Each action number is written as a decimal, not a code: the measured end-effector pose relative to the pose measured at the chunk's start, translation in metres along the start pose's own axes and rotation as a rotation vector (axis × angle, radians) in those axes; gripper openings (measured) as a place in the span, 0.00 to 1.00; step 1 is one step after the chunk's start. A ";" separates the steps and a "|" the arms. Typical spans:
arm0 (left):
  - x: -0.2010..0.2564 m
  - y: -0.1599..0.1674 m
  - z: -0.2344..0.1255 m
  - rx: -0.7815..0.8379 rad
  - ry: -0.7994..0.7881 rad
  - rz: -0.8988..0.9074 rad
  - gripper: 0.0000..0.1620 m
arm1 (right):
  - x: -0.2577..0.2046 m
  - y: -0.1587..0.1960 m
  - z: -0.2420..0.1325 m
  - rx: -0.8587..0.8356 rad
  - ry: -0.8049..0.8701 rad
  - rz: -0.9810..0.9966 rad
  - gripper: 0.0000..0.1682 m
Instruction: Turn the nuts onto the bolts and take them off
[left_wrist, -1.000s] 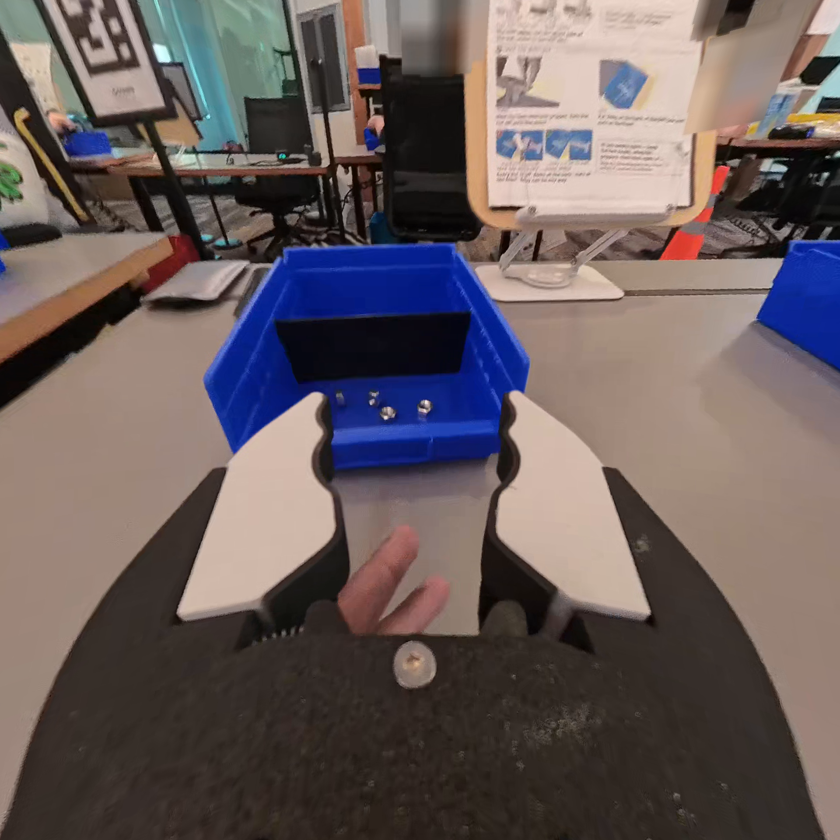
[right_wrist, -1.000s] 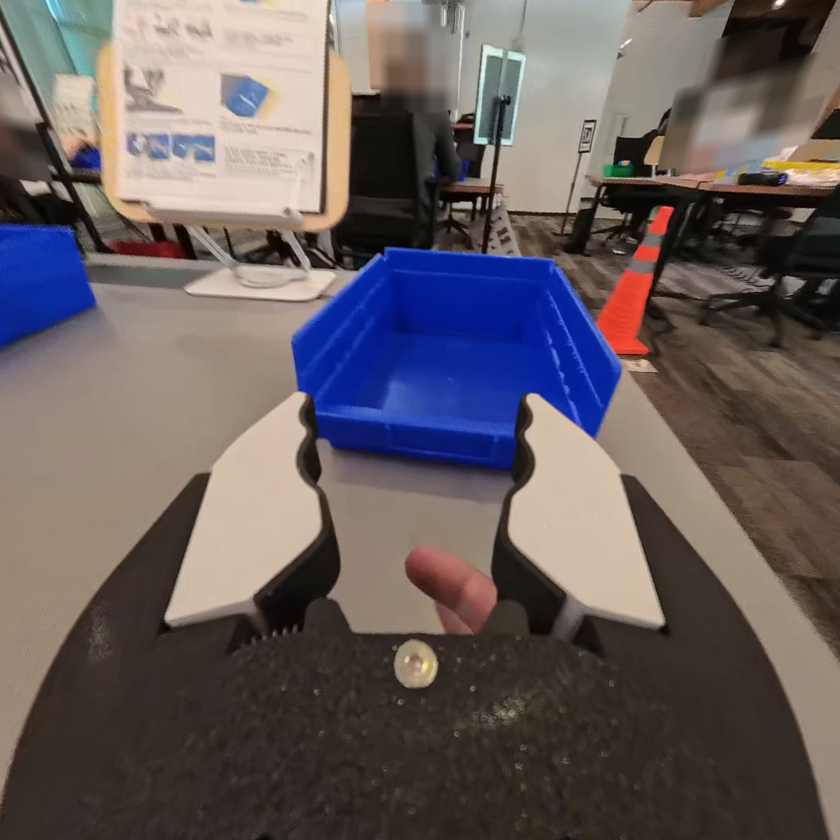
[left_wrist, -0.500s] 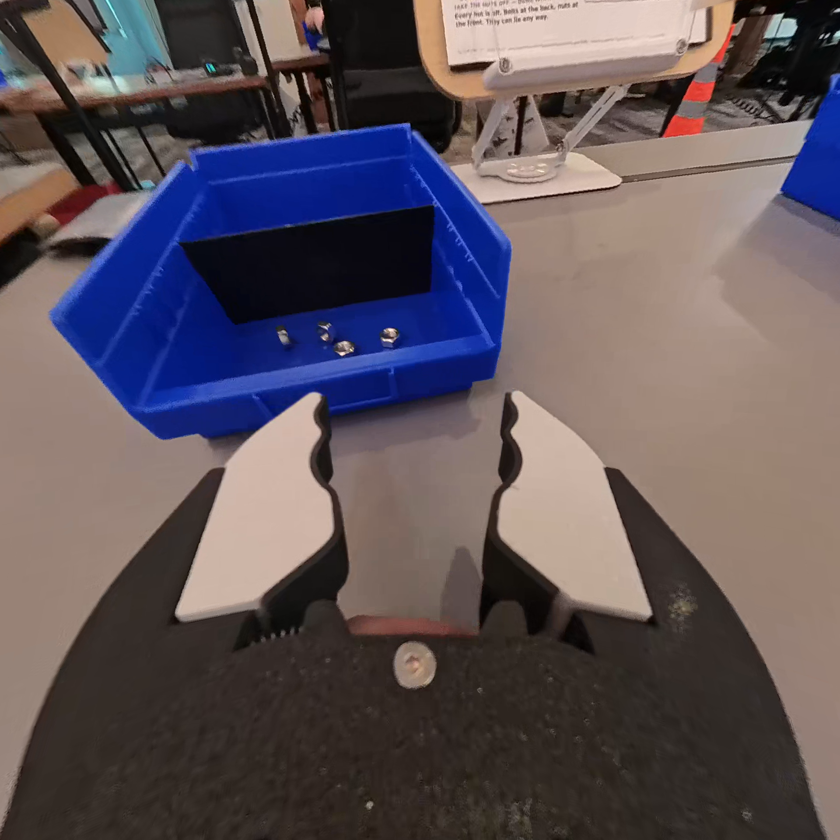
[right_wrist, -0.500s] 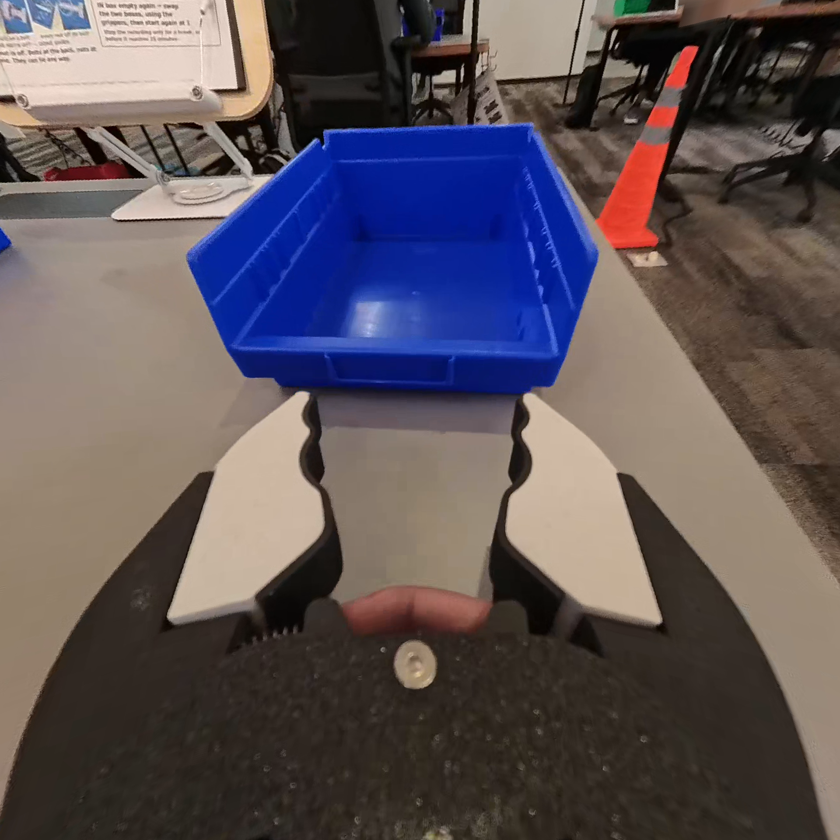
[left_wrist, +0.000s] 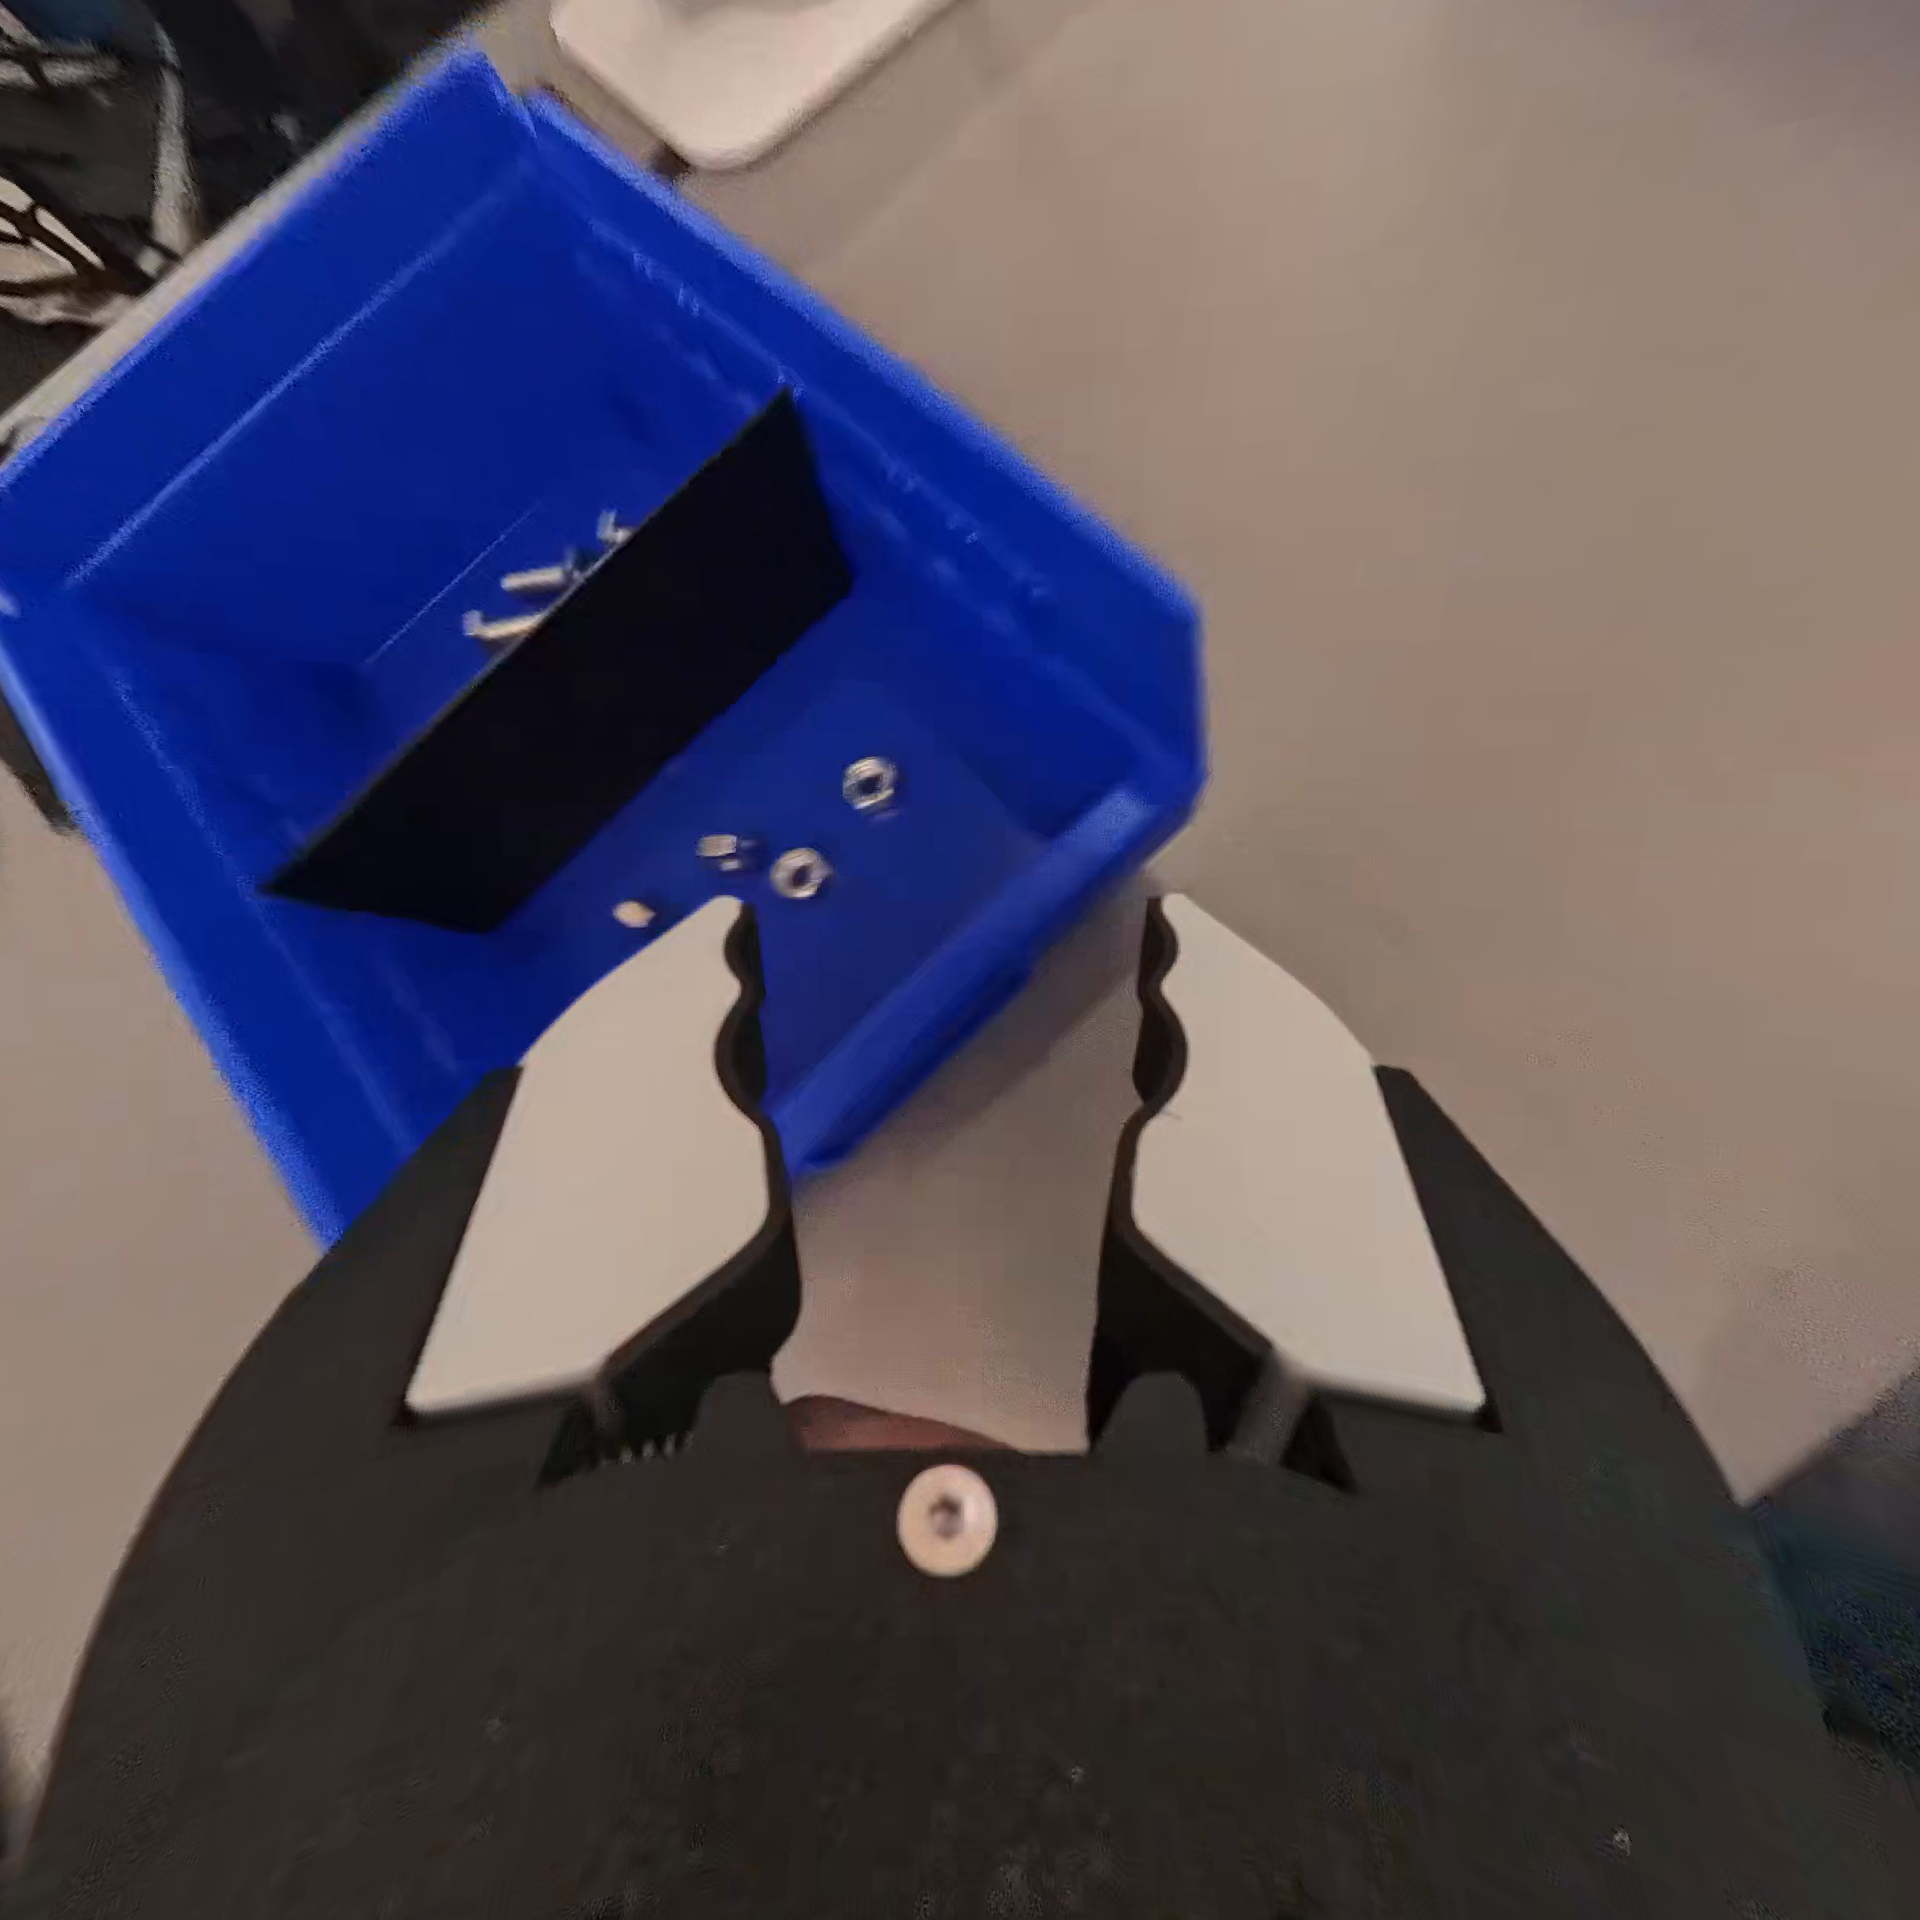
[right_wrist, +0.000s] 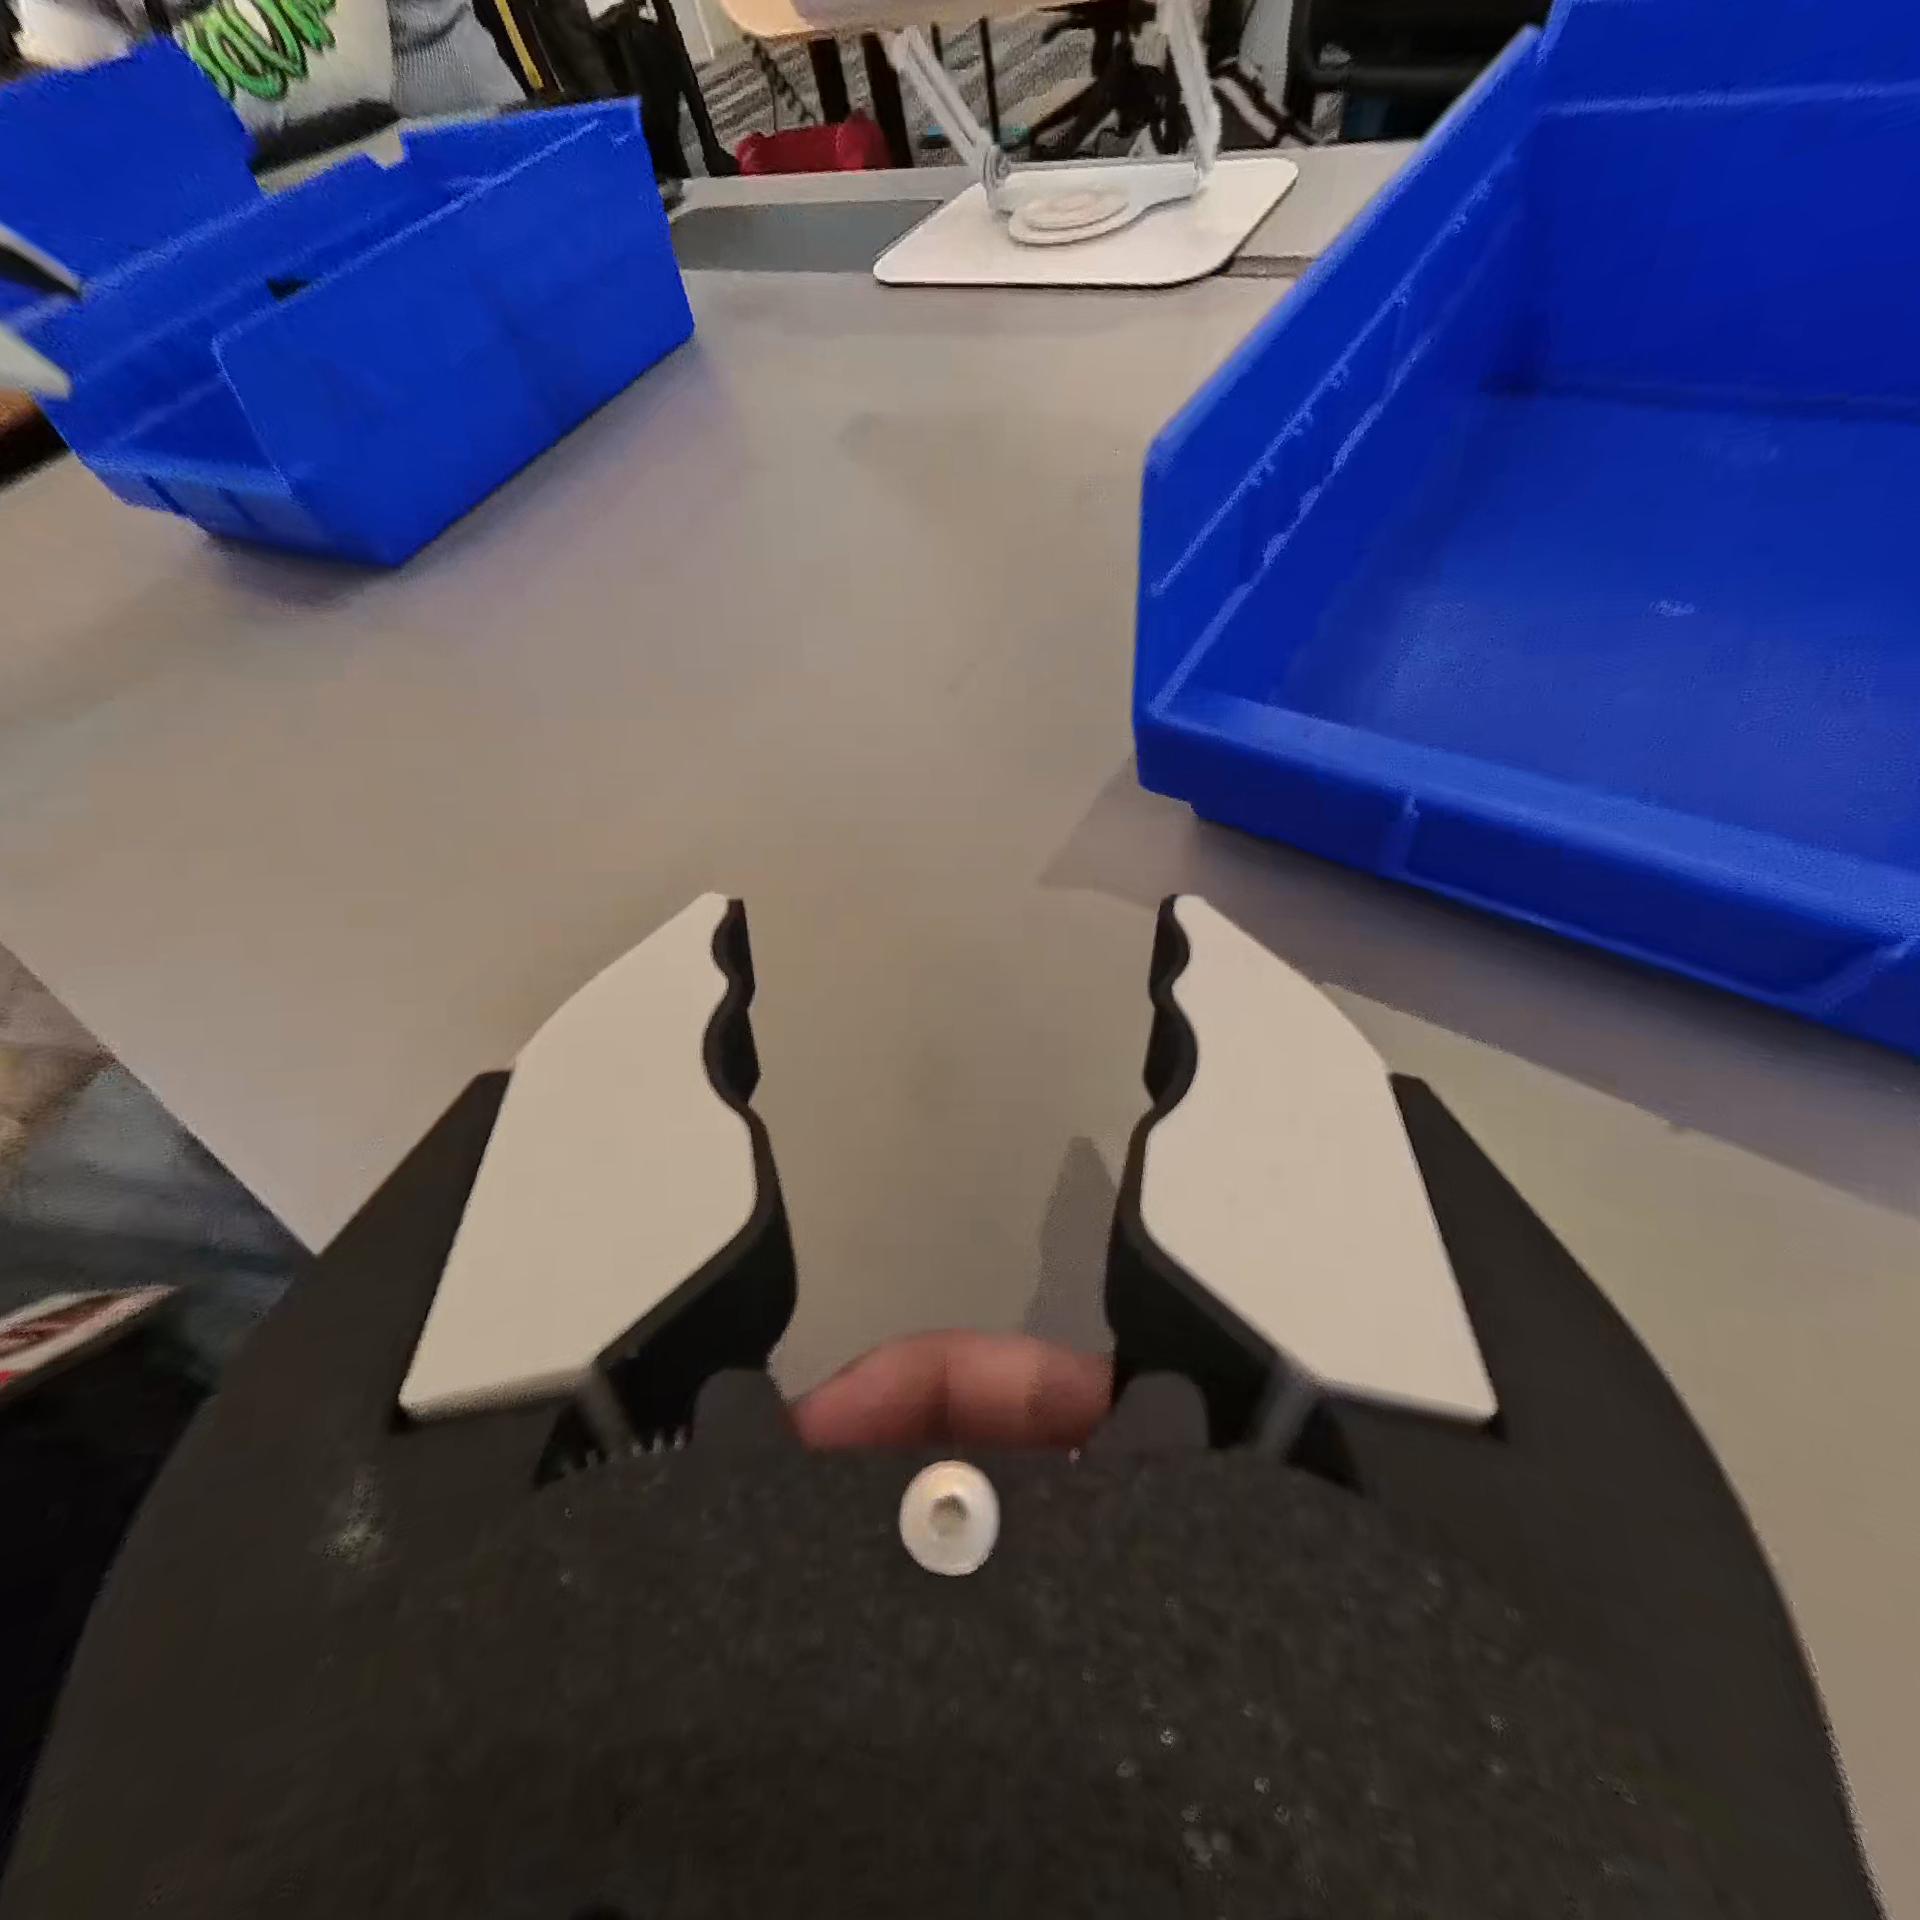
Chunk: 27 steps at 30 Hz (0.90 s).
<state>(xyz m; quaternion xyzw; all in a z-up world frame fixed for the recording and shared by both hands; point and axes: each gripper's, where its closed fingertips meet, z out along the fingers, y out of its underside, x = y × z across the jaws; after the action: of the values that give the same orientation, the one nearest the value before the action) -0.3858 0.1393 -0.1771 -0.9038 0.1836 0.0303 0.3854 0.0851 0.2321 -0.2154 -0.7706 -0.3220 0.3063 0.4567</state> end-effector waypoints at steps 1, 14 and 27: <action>-0.015 0.003 0.010 -0.082 -0.009 0.067 0.41 | -0.001 0.001 0.001 -0.002 0.009 -0.030 0.43; -0.077 0.044 0.104 -0.576 0.061 -0.015 0.31 | -0.001 0.018 0.003 -0.045 0.030 -0.104 0.39; -0.069 0.049 0.107 -0.597 0.130 0.000 0.11 | 0.000 0.014 0.007 -0.042 0.002 -0.094 0.36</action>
<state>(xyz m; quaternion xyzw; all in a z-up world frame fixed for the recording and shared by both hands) -0.4582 0.2056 -0.2719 -0.9771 0.1909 0.0250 0.0902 0.0826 0.2303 -0.2311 -0.7643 -0.3639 0.2770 0.4547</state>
